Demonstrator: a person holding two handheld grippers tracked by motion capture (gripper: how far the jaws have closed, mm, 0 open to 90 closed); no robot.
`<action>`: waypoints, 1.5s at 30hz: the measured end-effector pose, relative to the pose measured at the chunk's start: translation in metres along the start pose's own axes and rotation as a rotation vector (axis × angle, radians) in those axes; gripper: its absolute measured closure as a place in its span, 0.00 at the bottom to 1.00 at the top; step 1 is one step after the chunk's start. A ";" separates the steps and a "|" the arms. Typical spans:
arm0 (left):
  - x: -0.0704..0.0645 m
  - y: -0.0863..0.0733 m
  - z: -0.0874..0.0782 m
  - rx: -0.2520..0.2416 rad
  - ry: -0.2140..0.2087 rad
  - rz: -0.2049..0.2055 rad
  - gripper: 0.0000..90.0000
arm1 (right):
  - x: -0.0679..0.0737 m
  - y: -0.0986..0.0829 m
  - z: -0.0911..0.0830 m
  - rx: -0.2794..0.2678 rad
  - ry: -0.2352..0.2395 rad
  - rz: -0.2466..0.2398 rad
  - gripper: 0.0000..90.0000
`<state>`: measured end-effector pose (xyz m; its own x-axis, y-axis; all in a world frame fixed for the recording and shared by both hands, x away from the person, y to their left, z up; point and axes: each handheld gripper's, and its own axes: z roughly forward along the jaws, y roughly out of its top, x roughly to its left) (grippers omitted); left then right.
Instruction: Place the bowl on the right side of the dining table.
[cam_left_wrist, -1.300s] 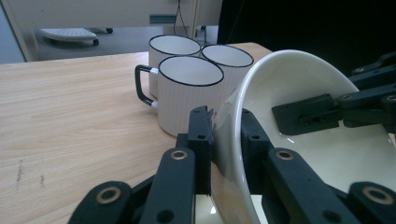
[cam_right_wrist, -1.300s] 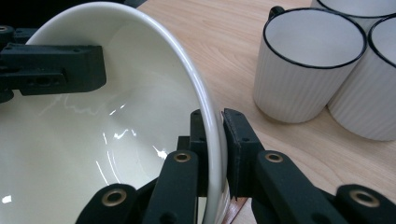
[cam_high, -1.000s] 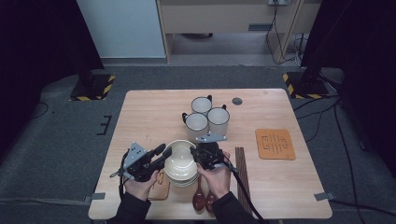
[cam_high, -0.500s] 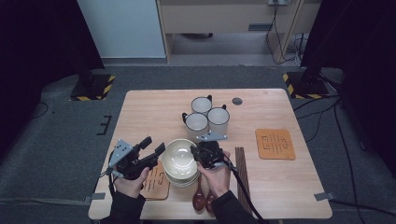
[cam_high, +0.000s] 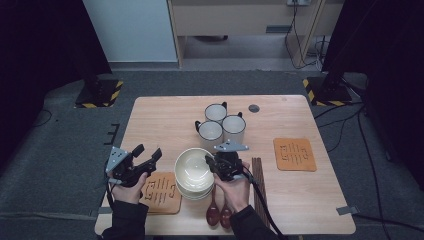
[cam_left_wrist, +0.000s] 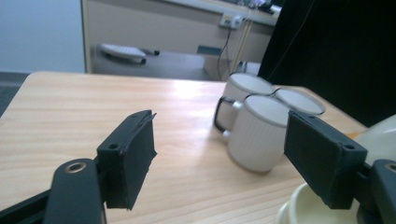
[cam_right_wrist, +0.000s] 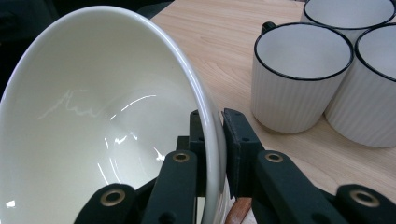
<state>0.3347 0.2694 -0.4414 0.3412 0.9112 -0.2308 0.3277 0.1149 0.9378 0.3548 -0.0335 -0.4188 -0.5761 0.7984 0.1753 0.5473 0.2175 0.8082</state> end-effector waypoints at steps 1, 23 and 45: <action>0.002 -0.001 0.001 0.005 0.006 -0.003 0.25 | 0.000 0.000 -0.001 -0.001 0.002 0.000 0.92; 0.050 -0.039 0.031 0.241 0.154 0.039 0.21 | -0.011 0.011 -0.021 -0.059 0.013 0.002 0.91; 0.065 -0.064 0.050 0.406 0.223 0.106 0.19 | -0.021 0.018 -0.035 -0.101 0.017 0.023 0.92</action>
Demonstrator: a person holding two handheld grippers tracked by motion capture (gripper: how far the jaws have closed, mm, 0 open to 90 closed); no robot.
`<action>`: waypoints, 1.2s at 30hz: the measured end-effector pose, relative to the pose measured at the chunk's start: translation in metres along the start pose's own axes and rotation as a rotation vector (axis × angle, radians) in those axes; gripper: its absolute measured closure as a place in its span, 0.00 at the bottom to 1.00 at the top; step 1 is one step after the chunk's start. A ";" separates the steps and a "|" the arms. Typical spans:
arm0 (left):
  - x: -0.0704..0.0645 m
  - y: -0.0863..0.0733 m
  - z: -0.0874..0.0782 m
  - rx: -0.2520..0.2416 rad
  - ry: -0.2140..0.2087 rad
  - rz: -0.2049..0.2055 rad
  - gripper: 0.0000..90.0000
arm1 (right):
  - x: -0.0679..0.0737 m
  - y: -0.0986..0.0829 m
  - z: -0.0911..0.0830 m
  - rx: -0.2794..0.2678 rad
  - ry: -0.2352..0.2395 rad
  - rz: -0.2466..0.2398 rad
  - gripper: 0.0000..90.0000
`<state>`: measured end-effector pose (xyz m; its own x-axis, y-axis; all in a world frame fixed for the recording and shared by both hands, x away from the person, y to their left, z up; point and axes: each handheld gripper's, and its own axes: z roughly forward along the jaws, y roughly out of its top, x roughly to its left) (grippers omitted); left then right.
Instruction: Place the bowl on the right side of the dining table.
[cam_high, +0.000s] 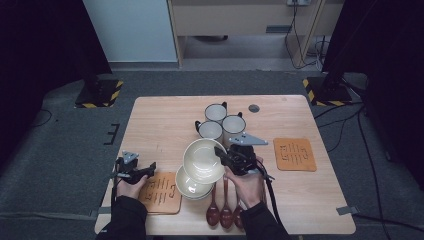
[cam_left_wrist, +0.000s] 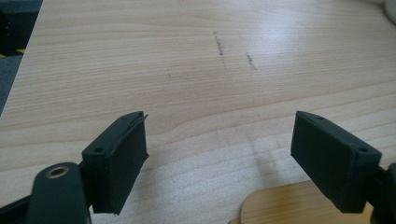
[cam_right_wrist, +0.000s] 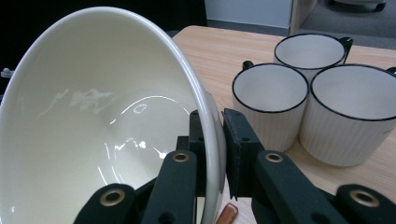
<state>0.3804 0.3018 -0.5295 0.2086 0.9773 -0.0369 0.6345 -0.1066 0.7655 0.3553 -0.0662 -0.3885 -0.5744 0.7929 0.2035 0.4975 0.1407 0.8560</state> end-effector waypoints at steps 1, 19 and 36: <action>0.001 0.000 0.000 0.003 0.002 0.001 0.19 | -0.001 0.000 -0.001 -0.001 -0.001 0.001 0.92; 0.003 -0.003 0.005 0.065 0.043 0.020 0.15 | -0.021 0.007 -0.017 -0.037 -0.040 0.029 0.91; 0.005 -0.003 0.008 0.099 0.085 -0.024 0.00 | -0.043 0.007 -0.026 -0.037 -0.102 0.050 0.91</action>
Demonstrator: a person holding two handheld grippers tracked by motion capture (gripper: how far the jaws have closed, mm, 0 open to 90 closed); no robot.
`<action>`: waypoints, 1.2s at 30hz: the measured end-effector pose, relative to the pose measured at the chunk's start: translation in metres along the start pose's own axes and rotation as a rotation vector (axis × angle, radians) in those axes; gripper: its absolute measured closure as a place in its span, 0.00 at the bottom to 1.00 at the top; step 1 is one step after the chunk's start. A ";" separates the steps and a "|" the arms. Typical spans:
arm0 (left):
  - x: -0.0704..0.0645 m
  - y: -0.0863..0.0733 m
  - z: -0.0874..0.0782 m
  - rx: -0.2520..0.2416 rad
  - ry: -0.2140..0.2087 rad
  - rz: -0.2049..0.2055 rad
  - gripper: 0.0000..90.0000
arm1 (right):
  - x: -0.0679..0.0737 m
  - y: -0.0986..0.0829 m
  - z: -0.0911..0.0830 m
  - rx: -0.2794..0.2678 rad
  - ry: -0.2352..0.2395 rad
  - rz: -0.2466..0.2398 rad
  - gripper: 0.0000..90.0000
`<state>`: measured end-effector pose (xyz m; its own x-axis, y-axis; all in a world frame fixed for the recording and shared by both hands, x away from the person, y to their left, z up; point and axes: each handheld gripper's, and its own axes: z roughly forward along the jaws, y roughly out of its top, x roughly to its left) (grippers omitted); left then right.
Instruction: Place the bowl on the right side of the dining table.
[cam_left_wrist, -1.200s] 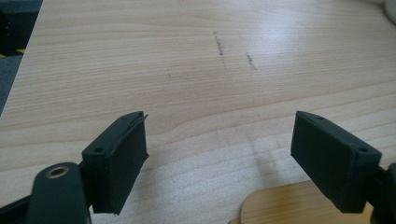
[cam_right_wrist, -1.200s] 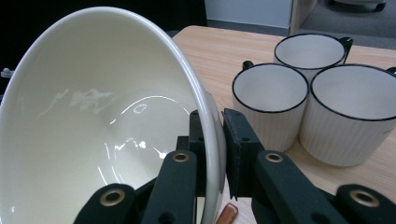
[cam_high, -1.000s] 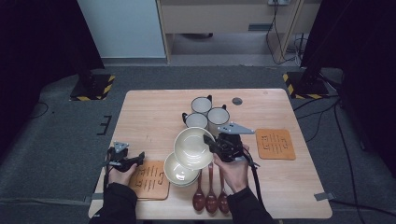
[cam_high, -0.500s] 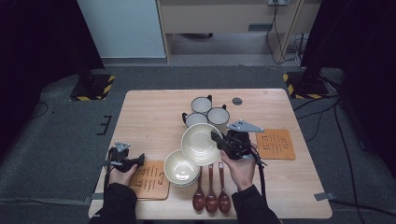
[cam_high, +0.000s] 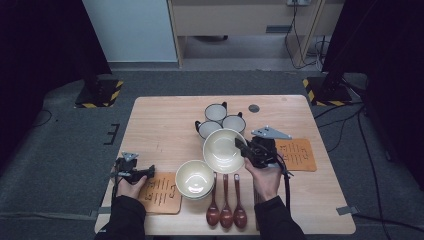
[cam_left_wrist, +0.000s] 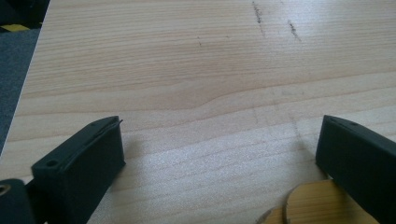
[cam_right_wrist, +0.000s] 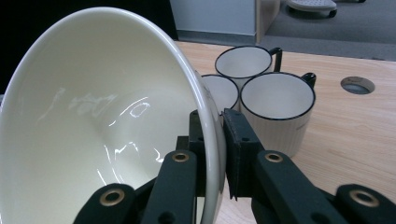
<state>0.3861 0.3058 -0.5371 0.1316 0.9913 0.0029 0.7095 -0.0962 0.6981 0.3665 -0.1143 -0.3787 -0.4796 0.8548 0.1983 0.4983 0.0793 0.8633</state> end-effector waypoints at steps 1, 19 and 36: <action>0.000 0.000 0.000 0.001 0.000 0.000 0.00 | -0.002 0.000 -0.001 -0.002 -0.001 0.003 0.91; 0.000 0.000 0.000 0.001 0.001 0.000 0.00 | -0.025 -0.001 -0.011 -0.016 -0.031 0.010 0.91; 0.000 0.000 0.000 0.001 0.001 0.000 0.00 | -0.054 -0.007 -0.023 -0.014 -0.068 0.028 0.91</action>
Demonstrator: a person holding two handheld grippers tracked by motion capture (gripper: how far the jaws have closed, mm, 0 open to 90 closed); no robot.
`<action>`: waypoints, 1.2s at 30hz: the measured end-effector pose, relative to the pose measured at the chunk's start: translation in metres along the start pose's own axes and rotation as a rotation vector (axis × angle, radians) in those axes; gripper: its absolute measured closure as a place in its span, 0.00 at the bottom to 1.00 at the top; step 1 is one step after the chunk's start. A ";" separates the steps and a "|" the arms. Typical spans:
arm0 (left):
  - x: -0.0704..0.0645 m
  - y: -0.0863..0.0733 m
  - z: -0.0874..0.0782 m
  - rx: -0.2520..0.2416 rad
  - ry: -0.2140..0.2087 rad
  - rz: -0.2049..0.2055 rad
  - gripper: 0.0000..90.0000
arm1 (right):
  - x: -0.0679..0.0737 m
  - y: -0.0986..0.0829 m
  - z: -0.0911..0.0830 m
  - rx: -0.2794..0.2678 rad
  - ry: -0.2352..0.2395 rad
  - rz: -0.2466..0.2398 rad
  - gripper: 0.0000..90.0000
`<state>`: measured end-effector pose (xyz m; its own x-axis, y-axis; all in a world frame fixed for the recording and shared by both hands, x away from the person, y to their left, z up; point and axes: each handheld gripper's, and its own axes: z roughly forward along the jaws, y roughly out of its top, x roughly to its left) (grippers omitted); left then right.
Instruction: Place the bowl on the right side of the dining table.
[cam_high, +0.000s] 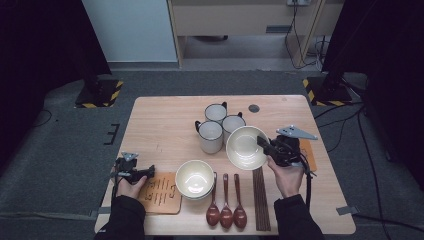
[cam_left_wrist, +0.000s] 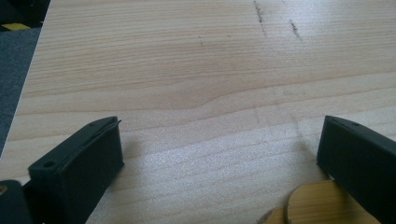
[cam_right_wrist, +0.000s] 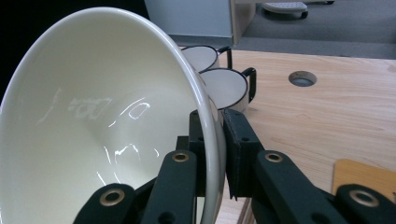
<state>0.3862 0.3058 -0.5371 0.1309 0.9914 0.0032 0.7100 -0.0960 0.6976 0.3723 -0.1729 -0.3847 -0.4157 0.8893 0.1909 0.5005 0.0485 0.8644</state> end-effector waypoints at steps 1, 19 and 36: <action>0.000 0.000 0.000 0.000 0.000 0.000 0.00 | -0.002 0.000 -0.001 0.000 -0.004 -0.001 0.91; 0.000 0.000 0.000 0.000 0.000 0.000 0.00 | -0.035 -0.007 -0.008 0.012 -0.071 0.021 0.91; 0.000 0.000 0.000 0.000 0.000 0.000 0.00 | -0.071 -0.017 -0.008 0.027 -0.143 0.076 0.91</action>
<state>0.3862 0.3058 -0.5371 0.1307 0.9914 0.0031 0.7101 -0.0958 0.6976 0.3874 -0.2400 -0.4092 -0.2649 0.9463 0.1851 0.5475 -0.0105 0.8368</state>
